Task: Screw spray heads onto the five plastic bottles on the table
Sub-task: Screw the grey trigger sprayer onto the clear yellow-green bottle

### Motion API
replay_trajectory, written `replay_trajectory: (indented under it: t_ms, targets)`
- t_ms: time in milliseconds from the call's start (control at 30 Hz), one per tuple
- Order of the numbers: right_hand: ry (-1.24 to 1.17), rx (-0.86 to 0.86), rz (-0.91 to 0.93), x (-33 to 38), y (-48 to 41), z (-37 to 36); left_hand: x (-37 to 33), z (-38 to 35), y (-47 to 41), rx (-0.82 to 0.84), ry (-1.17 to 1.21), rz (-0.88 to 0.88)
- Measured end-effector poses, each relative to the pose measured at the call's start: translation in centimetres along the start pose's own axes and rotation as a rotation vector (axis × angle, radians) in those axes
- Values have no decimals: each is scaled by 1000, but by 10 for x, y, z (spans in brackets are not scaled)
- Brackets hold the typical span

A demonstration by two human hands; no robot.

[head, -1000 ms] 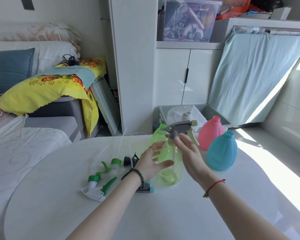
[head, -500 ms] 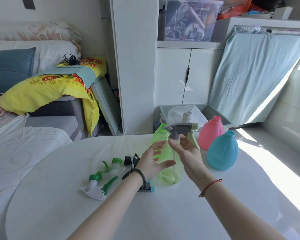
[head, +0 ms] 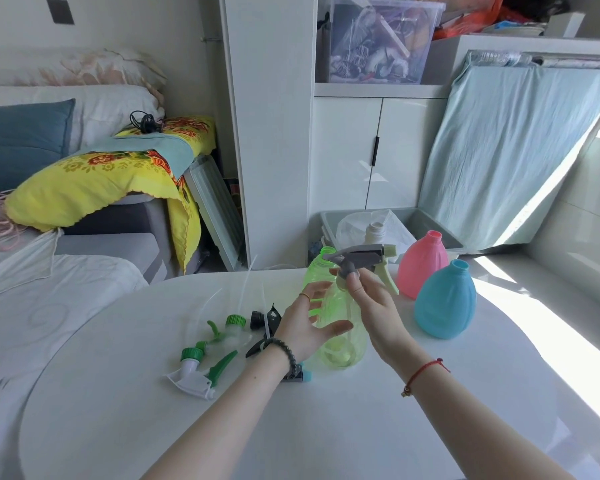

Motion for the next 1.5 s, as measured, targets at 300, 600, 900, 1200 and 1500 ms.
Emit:
replay_trajectory:
  t_ms: [300,600,900,1200,1500]
  targets:
    - [-44,-143,30,0,2,7,-5,1,6,-89,-49,-22]
    - [-161,25,-38,24,1,0,-23,14,22,75,-45,-45]
    - [117,117,-127,41,-31,-107,-44,156,-13,-229,47,-58]
    - [293,281,-198,-14,-59,-251,18,279,-56,-392,-51,-15]
    - [431,314,-227,-86,-80,-276,108,283,-80,-264,-14,116]
Point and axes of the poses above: each hand's wrist, its own y-axis away from the middle knuckle, its own z-axis out of the back of the hand, x = y × z, the point moved 9 cm from there along -y, towards the middle knuckle, and after that the axes turned 11 degrees about -x, right-handed, at the moved point
